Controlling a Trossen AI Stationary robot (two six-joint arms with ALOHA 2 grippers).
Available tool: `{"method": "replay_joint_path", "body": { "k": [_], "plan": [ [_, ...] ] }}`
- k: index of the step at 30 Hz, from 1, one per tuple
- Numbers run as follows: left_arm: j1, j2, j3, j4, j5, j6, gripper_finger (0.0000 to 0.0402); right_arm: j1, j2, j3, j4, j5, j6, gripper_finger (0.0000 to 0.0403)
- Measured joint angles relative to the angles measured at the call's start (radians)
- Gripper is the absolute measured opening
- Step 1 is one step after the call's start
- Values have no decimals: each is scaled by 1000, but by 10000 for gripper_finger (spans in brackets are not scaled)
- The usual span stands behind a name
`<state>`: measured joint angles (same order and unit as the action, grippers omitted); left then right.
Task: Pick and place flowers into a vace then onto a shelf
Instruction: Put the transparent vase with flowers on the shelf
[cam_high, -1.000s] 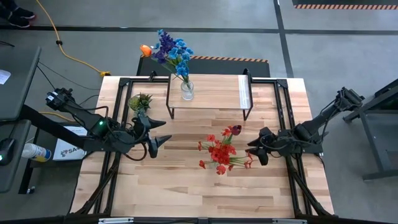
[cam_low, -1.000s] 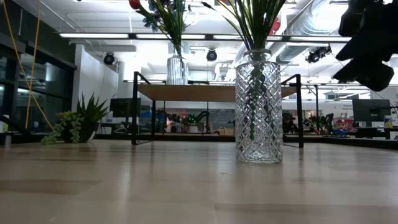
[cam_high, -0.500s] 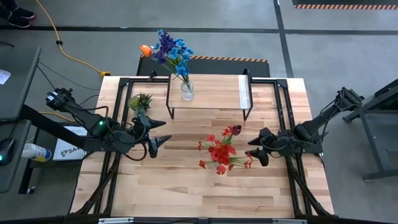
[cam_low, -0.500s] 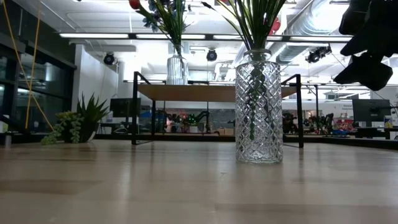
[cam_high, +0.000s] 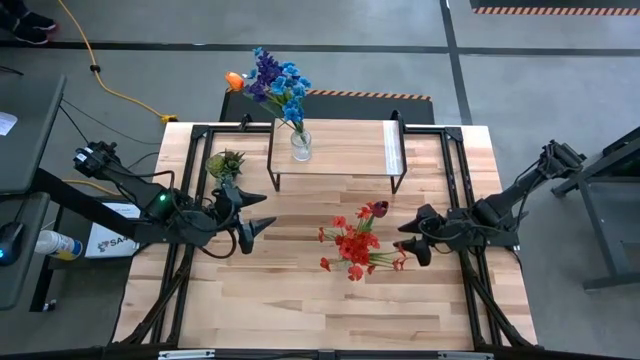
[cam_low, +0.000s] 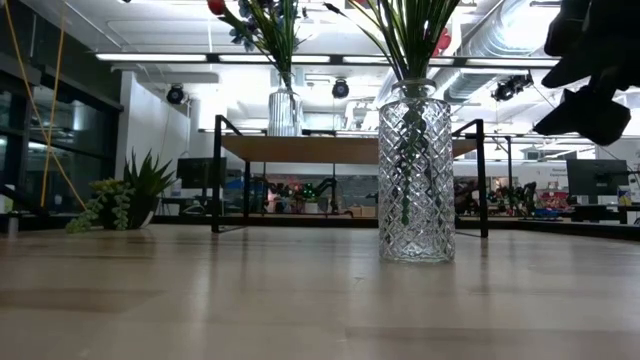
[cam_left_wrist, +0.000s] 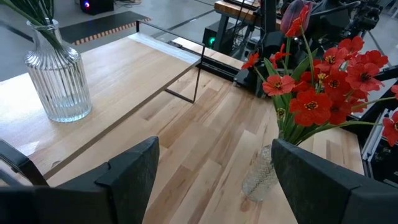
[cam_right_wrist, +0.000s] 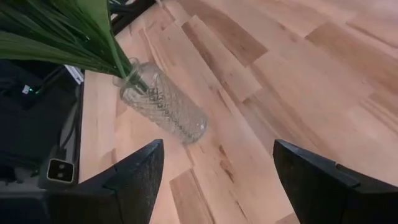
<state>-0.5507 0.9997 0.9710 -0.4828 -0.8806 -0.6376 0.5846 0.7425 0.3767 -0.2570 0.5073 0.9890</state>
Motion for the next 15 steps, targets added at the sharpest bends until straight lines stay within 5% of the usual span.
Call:
{"method": "replay_joint_path", "body": {
  "k": [6,15],
  "plan": [
    [0,0,0,0,-2,0,342,0,80,0,143,-27,-68,292],
    [0,0,0,0,-2,0,342,0,383,1,408,-63,-186,291]
  ]
}}
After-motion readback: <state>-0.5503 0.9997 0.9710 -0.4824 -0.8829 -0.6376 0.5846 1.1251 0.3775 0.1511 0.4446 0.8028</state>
